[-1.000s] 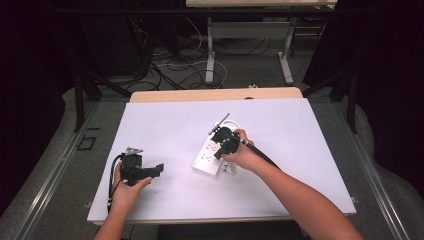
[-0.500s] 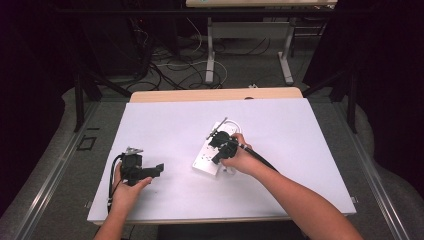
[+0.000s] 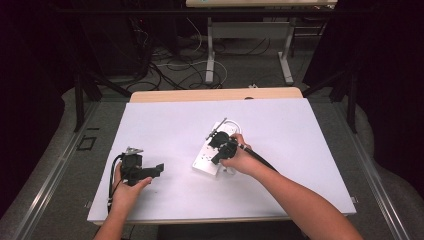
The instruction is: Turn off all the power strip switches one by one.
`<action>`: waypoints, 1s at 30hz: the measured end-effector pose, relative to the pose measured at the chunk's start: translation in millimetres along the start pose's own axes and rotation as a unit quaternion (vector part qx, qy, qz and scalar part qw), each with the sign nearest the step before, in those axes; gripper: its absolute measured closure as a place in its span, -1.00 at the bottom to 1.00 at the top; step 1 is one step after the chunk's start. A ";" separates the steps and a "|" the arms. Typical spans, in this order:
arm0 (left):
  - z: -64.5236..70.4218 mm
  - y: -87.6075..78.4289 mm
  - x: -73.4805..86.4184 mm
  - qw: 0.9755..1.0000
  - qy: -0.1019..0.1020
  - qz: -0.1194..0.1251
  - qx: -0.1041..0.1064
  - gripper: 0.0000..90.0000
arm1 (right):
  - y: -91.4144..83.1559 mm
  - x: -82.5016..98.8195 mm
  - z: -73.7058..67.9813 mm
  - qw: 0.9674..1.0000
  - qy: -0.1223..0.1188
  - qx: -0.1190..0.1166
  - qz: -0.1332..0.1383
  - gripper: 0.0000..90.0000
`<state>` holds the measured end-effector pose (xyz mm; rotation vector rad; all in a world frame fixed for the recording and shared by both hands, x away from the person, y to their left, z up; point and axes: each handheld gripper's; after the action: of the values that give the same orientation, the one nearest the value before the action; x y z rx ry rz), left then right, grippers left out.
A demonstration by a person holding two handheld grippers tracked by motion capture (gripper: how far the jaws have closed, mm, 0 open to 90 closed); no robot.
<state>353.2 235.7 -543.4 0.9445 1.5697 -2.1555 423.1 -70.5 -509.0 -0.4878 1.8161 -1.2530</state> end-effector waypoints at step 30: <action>0.1 -0.1 -0.1 1.000 0.000 0.000 -0.001 -0.80 | 2.9 -0.2 -2.7 1.000 -0.001 -0.001 -0.003 1.00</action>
<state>353.2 235.6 -543.3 0.9457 1.5708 -2.1538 421.5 -67.6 -511.1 -0.4953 1.8160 -1.2556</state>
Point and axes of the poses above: each handheld gripper's, and its own axes: y roughly forward along the jaws, x roughly out of its underside, z roughly to its right
